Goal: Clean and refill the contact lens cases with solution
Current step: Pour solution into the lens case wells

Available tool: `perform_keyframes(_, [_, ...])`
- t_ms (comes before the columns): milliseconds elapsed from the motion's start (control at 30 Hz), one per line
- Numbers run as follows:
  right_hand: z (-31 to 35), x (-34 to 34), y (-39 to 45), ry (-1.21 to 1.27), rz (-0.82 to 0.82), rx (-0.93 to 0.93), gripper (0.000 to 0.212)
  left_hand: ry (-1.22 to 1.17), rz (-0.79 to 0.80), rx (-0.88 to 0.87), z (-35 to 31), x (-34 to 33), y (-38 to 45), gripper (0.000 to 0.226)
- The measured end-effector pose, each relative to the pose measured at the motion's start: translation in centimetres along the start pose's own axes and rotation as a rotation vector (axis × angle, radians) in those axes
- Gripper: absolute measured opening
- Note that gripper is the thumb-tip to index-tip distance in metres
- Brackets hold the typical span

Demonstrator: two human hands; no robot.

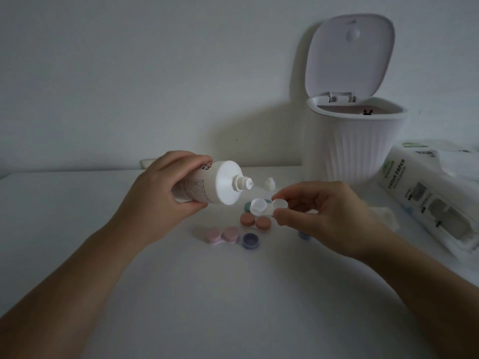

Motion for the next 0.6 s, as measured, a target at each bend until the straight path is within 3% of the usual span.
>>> perform_keyframes(600, [-0.29, -0.14, 0.23, -0.02, -0.007, 0.041, 0.012, 0.096, 0.016, -0.072, -1.03, -0.15, 0.31, 0.066])
Point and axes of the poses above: each hand's wrist, its own y-axis towards the middle knuckle, its own x-axis out of the back of the hand, z = x × y, the point moved 3 cm from there along y, towards the middle knuckle, and after that the axes turned 12 degrees about z, right-handed, at the moved point
